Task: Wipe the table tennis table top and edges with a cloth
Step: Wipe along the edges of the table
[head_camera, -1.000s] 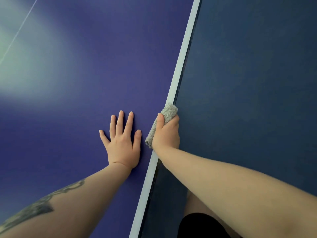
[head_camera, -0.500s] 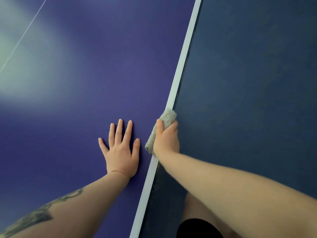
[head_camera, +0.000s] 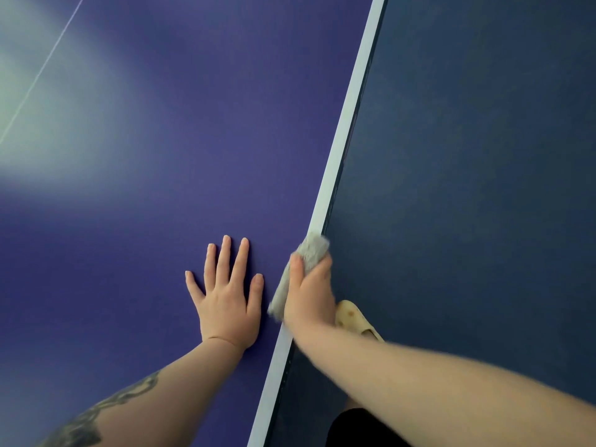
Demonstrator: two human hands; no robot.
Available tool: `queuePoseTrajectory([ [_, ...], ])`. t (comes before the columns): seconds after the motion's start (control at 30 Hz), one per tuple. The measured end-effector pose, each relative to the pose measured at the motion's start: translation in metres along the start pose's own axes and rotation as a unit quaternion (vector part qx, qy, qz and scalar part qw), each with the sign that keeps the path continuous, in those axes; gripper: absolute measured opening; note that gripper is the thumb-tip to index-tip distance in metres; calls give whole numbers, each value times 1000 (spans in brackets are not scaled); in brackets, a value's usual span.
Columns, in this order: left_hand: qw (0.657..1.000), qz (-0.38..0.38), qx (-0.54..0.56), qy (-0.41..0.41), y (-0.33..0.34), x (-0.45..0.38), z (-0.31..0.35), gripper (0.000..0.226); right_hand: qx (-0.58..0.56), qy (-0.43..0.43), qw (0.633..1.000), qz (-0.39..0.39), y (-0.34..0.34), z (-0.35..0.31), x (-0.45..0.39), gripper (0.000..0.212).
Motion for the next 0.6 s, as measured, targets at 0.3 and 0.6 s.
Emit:
queuePoseTrajectory([
  [0.3,995,-60,-73,21,0,-20,11,63,37,8,998,45,-32,-68,-96,54],
  [0.6,999,-21,-14,31,-12,-152,99,59,17,-31,999,28,-31,-58,-77,57],
])
Point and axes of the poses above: each hand's wrist, its own x-axis away from the middle knuckle, its own y-axis out of the palm, z = x × y, the point moved 9 cm from there along -x, towards the middle knuckle, and after that the axes turned 1 degree about -x, right-handed, at the moved point
